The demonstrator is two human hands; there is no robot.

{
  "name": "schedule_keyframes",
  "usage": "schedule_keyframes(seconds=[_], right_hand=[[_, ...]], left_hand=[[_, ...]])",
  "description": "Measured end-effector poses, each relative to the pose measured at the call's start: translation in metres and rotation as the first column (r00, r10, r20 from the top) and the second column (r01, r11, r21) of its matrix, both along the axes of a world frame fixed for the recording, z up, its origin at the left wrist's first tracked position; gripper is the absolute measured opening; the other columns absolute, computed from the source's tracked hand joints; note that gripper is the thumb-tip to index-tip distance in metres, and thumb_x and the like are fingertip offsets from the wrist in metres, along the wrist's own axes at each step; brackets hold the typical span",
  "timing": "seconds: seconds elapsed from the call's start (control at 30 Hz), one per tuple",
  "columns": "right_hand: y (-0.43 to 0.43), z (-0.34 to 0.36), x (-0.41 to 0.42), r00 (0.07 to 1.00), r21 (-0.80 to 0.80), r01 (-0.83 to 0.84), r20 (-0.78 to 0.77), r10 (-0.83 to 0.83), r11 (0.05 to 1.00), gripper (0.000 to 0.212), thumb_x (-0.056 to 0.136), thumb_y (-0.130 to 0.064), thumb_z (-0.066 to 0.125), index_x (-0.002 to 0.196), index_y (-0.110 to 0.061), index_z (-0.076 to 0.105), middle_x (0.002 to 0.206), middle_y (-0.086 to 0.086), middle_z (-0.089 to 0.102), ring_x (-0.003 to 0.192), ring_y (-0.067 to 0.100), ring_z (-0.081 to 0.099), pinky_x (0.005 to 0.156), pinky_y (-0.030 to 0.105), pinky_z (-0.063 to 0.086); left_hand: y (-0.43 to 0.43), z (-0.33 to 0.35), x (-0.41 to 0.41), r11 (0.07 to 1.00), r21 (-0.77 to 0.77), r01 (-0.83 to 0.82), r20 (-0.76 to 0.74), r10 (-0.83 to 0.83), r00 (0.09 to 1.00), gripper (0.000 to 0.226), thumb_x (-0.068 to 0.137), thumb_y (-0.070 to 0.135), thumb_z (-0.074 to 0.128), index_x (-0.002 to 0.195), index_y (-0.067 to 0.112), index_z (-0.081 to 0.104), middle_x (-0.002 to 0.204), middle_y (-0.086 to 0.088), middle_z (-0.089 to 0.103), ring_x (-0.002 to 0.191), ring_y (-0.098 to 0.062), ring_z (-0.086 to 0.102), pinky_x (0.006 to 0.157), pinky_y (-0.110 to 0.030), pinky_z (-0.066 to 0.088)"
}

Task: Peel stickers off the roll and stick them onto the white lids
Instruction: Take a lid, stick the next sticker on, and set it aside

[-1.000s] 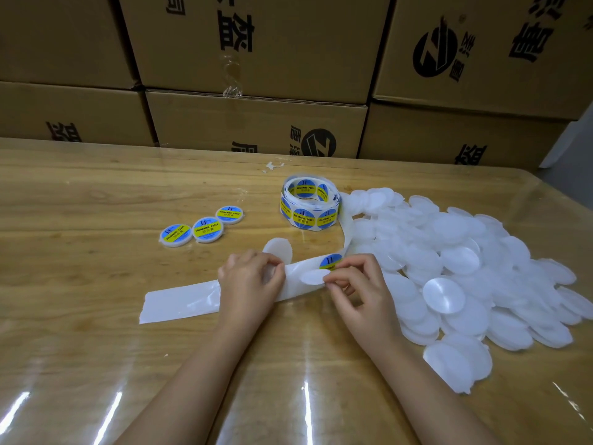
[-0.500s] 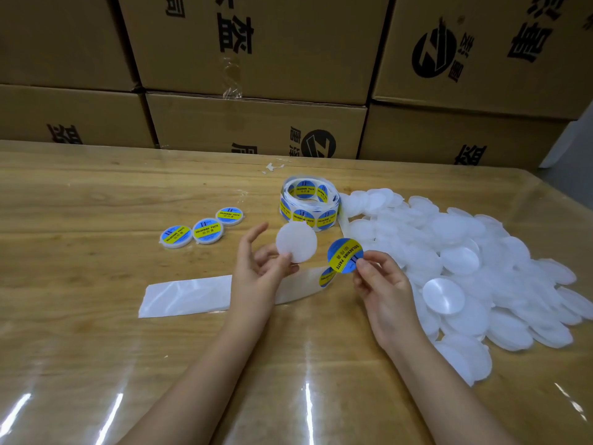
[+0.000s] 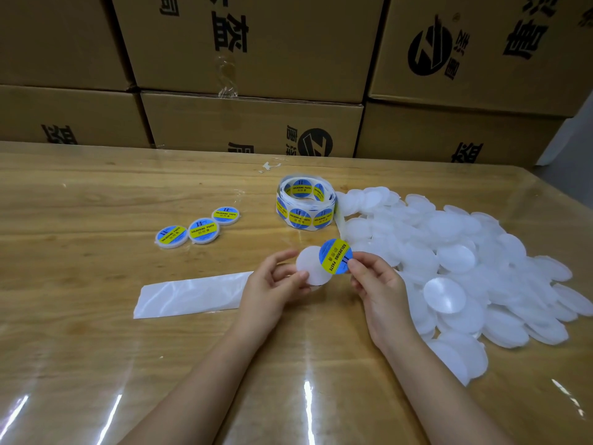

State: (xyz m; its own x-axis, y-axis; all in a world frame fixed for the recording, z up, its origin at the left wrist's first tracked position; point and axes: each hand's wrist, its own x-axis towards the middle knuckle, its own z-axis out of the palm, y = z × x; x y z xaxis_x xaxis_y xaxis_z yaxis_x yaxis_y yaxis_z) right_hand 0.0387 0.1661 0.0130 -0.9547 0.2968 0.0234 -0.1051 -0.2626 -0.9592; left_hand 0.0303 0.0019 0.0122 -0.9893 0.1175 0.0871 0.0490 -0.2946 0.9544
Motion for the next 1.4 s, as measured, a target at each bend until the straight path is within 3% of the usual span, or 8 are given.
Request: schedule_keyframes(seconds=[0.13,0.3,0.77,1.07,1.4], right_hand=[[-0.0026,-0.0022,0.0004,0.999,0.115,-0.012,-0.036,0.016,0.993,0.012,0.086,-0.005,0.065,0.090,-0.015,0.070,0.069,-0.010,0.069,0.063,-0.004,0.058,0.060,0.010,0.045],[-0.0042,-0.0038,0.0003,0.999,0.173,-0.030,-0.031,0.036,0.984,0.012,0.085,-0.005,0.066,0.089,-0.017,0.070,0.076,-0.007,0.072,0.069,-0.002,0.062,0.061,0.009,0.045],[-0.0039,-0.0070,-0.0005,0.999,0.190,-0.038,-0.016,0.042,0.981,0.011,0.085,-0.007,0.067,0.090,-0.017,0.070,0.077,-0.006,0.072,0.072,0.001,0.063,0.064,0.011,0.047],[-0.0043,-0.0071,-0.0006,0.999,0.204,-0.045,-0.014,0.049,0.978,0.013,0.085,-0.008,0.067,0.088,-0.020,0.070,0.075,-0.007,0.072,0.070,0.001,0.061,0.064,0.011,0.047],[-0.0050,-0.0070,-0.0001,0.998,0.193,-0.066,-0.006,0.068,0.979,0.013,0.085,-0.007,0.067,0.089,-0.019,0.070,0.078,-0.005,0.073,0.072,0.002,0.062,0.066,0.012,0.048]], left_hand=[[-0.0008,-0.0020,-0.0017,1.000,0.014,0.006,-0.001,-0.006,1.000,0.031,0.086,-0.003,0.060,0.112,0.013,0.058,0.083,-0.008,0.074,0.075,-0.018,0.071,0.065,-0.023,0.055],[-0.0011,-0.0036,-0.0027,0.999,0.016,0.028,-0.005,-0.028,1.000,0.030,0.086,-0.002,0.060,0.113,0.012,0.057,0.087,-0.010,0.074,0.080,-0.021,0.071,0.067,-0.024,0.055],[-0.0002,-0.0038,-0.0010,0.998,-0.041,0.038,-0.039,-0.040,0.998,0.029,0.086,-0.001,0.060,0.110,0.015,0.059,0.087,-0.010,0.073,0.079,-0.020,0.071,0.066,-0.023,0.055],[-0.0006,-0.0052,-0.0020,0.997,-0.058,0.044,-0.058,-0.048,0.997,0.029,0.086,-0.001,0.060,0.111,0.016,0.058,0.089,-0.010,0.073,0.082,-0.023,0.071,0.079,-0.038,0.058],[0.0000,-0.0039,-0.0017,0.997,-0.060,0.038,-0.061,-0.042,0.997,0.030,0.086,-0.004,0.060,0.108,0.016,0.059,0.086,-0.009,0.073,0.077,-0.019,0.070,0.074,-0.031,0.058]])
